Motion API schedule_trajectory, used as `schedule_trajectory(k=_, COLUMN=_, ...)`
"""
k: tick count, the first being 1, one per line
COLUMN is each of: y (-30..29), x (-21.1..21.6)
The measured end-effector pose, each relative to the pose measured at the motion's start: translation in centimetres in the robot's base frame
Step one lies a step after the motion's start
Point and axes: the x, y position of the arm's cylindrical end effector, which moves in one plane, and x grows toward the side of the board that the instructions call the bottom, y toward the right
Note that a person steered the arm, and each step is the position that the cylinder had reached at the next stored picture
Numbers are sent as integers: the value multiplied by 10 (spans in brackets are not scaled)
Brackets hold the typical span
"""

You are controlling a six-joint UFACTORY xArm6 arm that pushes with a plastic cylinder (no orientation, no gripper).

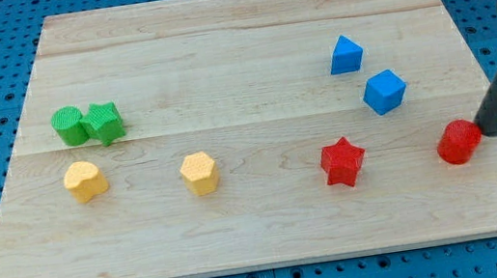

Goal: Slightly push the red circle towards down

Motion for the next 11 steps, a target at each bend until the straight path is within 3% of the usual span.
schedule_trajectory(k=1, y=0, x=34)
schedule_trajectory(k=2, y=44, x=5)
schedule_trajectory(k=3, y=7, x=-34)
schedule_trajectory(k=4, y=-33, x=-40)
schedule_trajectory(k=5, y=-33, x=-2)
schedule_trajectory(k=6, y=-26, x=-4)
schedule_trajectory(k=8, y=14, x=-45)
schedule_trajectory(k=11, y=19, x=-58)
